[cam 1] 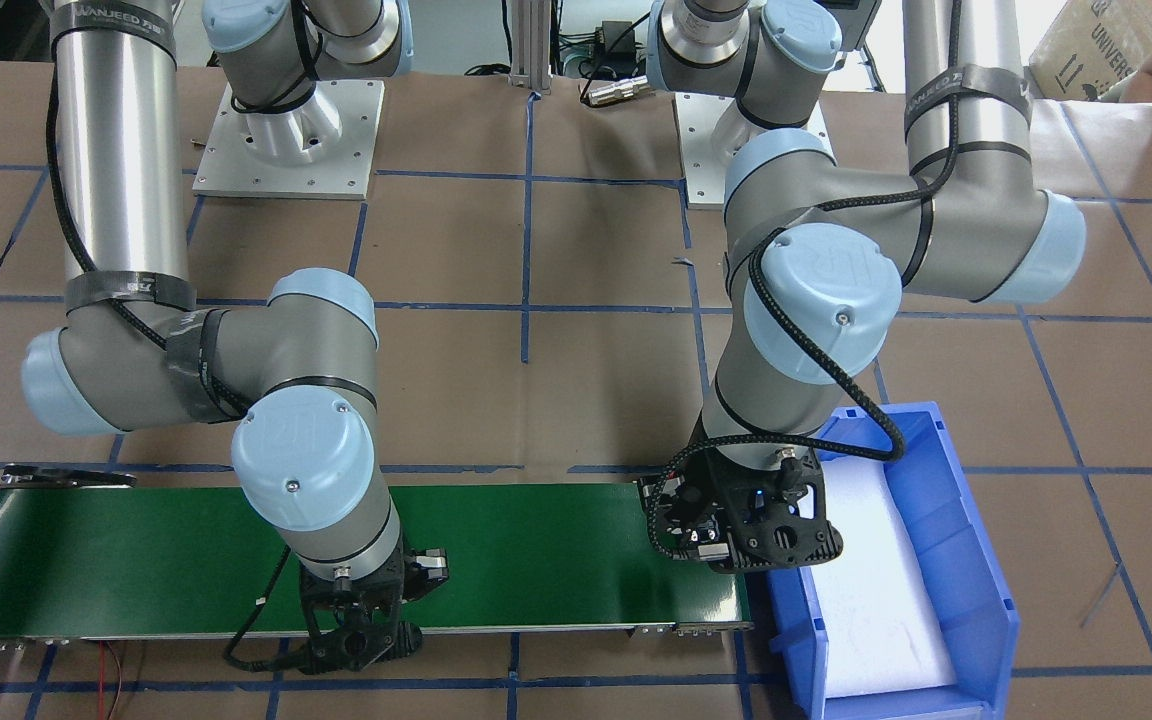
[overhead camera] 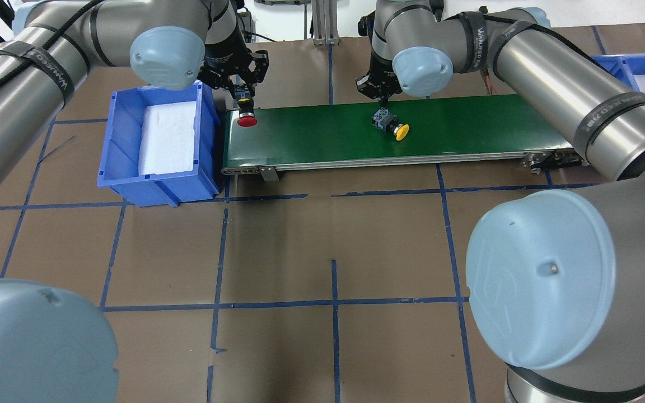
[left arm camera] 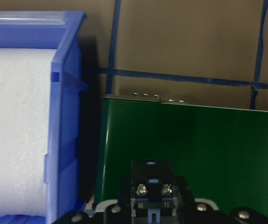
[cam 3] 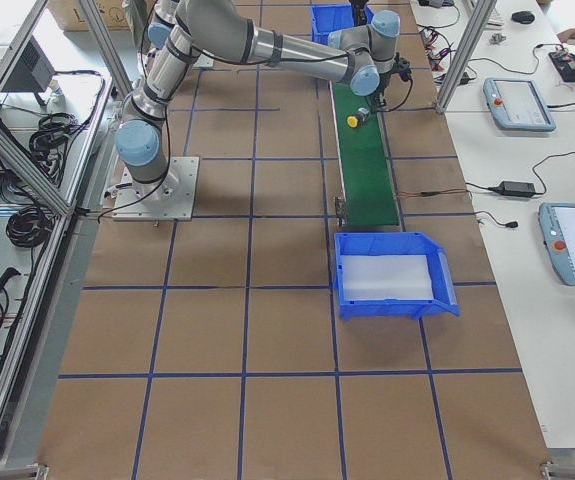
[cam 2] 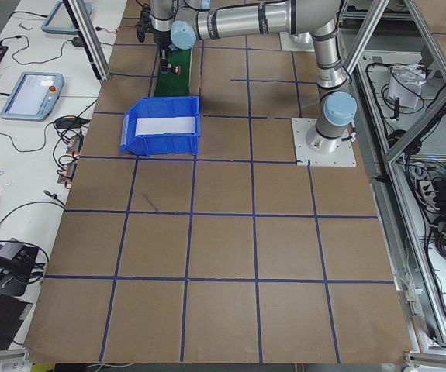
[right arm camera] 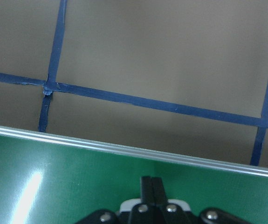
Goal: Transport two buttons from left to right
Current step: 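Place the red button on the conveyor while the right gripper grasps the yellow button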
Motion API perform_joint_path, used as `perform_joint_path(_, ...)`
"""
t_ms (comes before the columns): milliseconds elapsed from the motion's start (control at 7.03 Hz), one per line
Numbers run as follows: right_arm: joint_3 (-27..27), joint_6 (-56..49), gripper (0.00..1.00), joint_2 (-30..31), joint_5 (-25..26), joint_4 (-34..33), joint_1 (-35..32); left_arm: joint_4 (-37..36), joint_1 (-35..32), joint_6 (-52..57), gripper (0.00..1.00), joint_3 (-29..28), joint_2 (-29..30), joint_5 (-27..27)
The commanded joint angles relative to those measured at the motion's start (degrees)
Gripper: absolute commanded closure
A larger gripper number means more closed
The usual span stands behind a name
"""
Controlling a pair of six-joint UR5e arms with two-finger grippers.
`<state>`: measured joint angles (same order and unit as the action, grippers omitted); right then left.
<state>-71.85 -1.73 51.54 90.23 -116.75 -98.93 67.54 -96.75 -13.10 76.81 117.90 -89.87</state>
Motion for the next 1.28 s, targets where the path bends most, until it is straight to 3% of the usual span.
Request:
perform_joint_path(0, 0.74, -0.56, 0.01, 0.22, -0.31, 0.82, 0.58, -3.37, -0.19, -0.26, 0.77, 0.00, 3.11, 0.74)
perform_joint_path(142, -0.12, -1.51, 0.00, 0.83, -0.84, 1.52, 0.50, -3.56, -0.28, -0.18, 0.77, 0.00, 3.82, 1.09)
perform_joint_path(285, -0.22, -3.61, 0.00, 1.10, -0.93, 2.66, 0.50, -3.56, -0.28, -0.26, 0.59, 0.09, 4.26, 1.18)
perform_joint_path(427, -0.48, -7.11, 0.00, 1.89, -0.93, 4.41, 0.50, -3.56, -0.28, -0.35, 0.18, 0.09, 4.61, 1.10)
perform_joint_path(569, -0.74, -12.54, 0.01, 2.24, -0.84, 6.17, 0.58, -3.30, 0.07, -0.09, 0.00, -0.43, 5.22, 1.01)
perform_joint_path(1138, -3.29, -23.93, 0.04, 2.69, -0.14, 6.28, 1.37, 6.43, 0.51, 0.52, 0.00, -3.33, -0.63, -0.83)
